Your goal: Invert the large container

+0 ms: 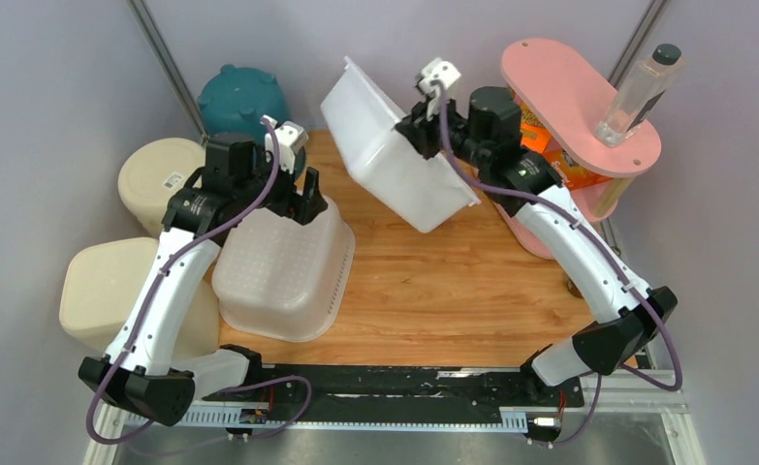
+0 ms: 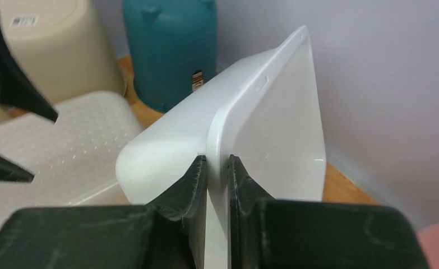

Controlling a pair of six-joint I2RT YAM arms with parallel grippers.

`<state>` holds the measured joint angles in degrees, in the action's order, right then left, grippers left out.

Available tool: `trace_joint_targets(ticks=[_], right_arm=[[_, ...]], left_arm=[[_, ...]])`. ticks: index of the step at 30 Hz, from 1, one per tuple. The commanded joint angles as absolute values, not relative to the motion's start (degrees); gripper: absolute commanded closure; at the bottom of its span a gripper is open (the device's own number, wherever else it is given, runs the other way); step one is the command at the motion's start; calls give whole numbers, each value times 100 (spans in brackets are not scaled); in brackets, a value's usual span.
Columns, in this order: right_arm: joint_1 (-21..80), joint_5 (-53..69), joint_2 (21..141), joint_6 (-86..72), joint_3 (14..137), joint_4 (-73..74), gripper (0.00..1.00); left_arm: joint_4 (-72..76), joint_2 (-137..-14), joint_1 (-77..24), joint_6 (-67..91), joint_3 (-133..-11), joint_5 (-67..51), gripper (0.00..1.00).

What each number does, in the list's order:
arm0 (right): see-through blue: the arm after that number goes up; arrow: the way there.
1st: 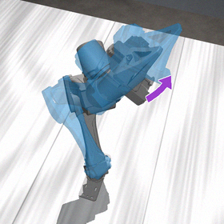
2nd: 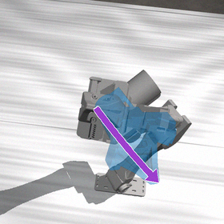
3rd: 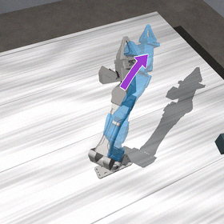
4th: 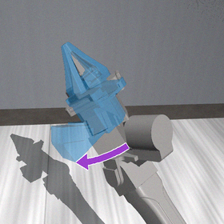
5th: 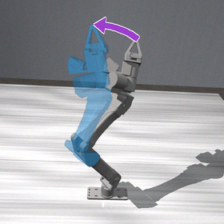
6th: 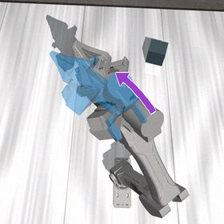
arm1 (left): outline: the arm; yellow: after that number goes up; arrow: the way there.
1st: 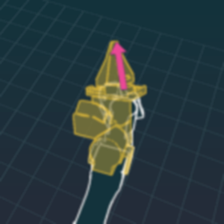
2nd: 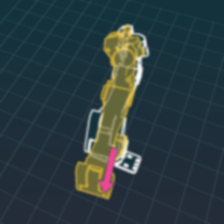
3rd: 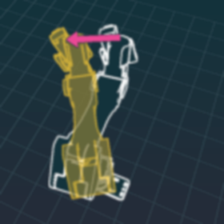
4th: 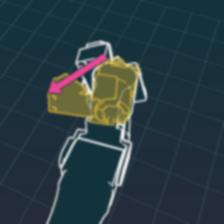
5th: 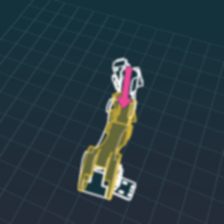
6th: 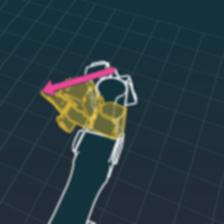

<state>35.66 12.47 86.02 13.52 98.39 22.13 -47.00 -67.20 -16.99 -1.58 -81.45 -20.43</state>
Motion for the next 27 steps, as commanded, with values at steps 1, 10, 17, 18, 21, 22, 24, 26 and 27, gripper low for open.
trace_joint_targets(ticks=[1, 10, 17, 18, 21, 22, 24, 26, 27], right_arm=[[2820, 1081, 8411, -1137, 9536, 1512, 100], [2157, 815, 8016, -2512, 8573, 1681, 100], [1794, 633, 7513, -3346, 7208, 2331, 100], [1777, 636, 7473, -3366, 7061, 2407, 100], [1768, 942, 7386, -2951, 6935, 2416, 83], [1769, 1042, 7378, -2732, 6965, 2334, 69], [1775, 1139, 7398, -2339, 7117, 2135, 44], [1762, 1257, 7537, -2051, 7401, 1983, 30], [1764, 1366, 7632, -1935, 7552, 1888, 28]], left_arm=[[-4747, -6859, -1687, -48, -7954, -2201, 6], [-4593, -7266, -1683, 115, -8115, -2366, 8], [-4626, -7564, -1685, 150, -8416, -2653, 8], [-4644, -7601, -1682, 125, -8469, -2658, 8], [-4613, -7769, -1687, 119, -8534, -2715, 8], [-4557, -7811, -1687, 138, -8538, -2733, 8], [-4468, -7841, -1687, 168, -8536, -2775, 8], [-4385, -7855, -1684, 175, -8515, -2819, 8], [-4368, -7856, -1687, 176, -8499, -2840, 8]])
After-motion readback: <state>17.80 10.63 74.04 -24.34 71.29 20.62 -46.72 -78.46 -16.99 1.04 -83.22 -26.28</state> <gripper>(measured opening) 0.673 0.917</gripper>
